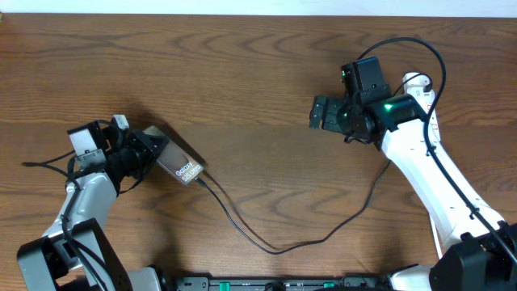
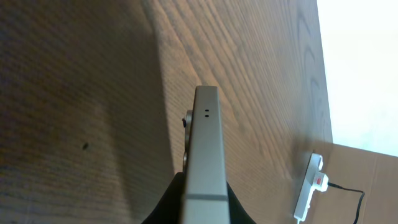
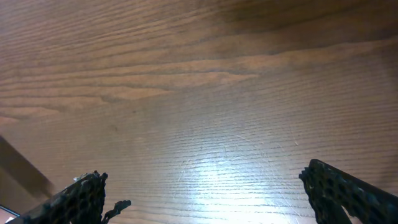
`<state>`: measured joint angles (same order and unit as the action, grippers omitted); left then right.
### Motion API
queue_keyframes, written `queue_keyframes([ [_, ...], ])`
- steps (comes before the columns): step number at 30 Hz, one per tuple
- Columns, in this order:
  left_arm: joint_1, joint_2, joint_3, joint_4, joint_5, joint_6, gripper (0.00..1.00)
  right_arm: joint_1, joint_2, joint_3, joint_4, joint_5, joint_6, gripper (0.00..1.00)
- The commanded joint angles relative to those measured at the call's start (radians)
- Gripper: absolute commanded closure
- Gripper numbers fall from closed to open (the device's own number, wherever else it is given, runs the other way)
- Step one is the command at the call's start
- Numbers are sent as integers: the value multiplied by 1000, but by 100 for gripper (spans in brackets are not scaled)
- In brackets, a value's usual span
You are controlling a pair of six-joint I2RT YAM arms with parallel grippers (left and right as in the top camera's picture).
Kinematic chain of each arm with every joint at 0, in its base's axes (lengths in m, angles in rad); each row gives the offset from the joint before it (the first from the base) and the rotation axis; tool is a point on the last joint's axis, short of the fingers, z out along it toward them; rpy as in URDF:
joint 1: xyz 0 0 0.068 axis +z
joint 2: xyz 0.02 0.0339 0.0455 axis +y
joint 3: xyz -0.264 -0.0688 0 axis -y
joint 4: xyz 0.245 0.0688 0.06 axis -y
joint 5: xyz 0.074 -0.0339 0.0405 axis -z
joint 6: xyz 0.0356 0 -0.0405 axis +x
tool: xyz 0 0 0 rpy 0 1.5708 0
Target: Plug charger to phone and switch on socket
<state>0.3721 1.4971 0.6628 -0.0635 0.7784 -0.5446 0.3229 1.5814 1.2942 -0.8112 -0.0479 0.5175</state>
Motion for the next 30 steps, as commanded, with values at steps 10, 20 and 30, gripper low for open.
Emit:
queue_keyframes([
  [10, -102, -1, 8, -36, -93, -3, 93, 6, -12, 7, 0, 15, -10, 1],
  [20, -179, -1, 8, -7, -144, -80, 92, 6, -12, 6, -1, 15, -10, 1],
  [30, -179, -1, 8, -19, -144, -129, 93, 6, -12, 6, 0, 15, -10, 1],
])
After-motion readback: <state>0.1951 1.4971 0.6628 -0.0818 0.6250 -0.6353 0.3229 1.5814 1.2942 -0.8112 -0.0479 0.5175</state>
